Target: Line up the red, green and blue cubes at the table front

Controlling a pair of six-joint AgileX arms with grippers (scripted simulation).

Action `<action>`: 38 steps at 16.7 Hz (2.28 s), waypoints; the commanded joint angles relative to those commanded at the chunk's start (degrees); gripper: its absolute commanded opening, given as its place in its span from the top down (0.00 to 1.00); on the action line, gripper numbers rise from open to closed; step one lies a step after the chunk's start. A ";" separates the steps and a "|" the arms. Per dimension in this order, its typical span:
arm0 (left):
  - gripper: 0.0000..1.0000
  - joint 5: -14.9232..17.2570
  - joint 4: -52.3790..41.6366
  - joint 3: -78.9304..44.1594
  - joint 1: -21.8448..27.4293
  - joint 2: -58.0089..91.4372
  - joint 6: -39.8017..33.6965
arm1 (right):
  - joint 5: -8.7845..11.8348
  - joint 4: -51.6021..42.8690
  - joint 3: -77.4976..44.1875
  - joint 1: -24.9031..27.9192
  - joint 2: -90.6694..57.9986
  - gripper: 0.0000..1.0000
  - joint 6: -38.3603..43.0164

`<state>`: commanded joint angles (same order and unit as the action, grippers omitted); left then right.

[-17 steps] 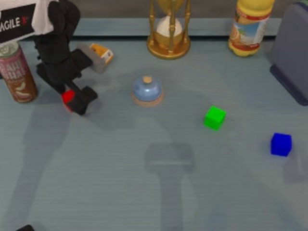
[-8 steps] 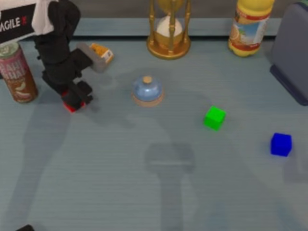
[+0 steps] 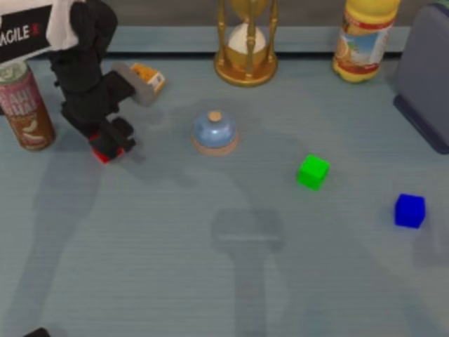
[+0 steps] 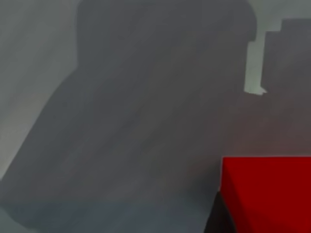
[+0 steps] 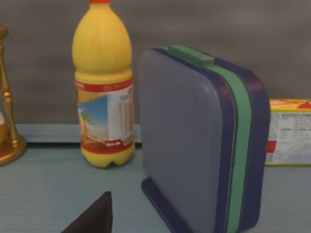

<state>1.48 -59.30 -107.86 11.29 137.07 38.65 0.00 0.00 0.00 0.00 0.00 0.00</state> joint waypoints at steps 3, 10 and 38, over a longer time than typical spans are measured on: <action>1.00 -0.04 -4.07 -3.57 -0.20 -0.77 0.13 | 0.00 0.00 0.00 0.00 0.00 0.00 0.00; 1.00 -0.04 -13.68 -10.79 -1.05 -2.89 -0.10 | 0.00 0.00 0.00 0.00 0.00 0.00 0.00; 1.00 0.05 2.08 40.23 29.93 -37.82 10.04 | 0.00 0.00 0.00 0.00 0.00 0.00 0.00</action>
<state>1.53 -57.22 -67.64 41.22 99.25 48.69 0.00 0.00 0.00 0.00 0.00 0.00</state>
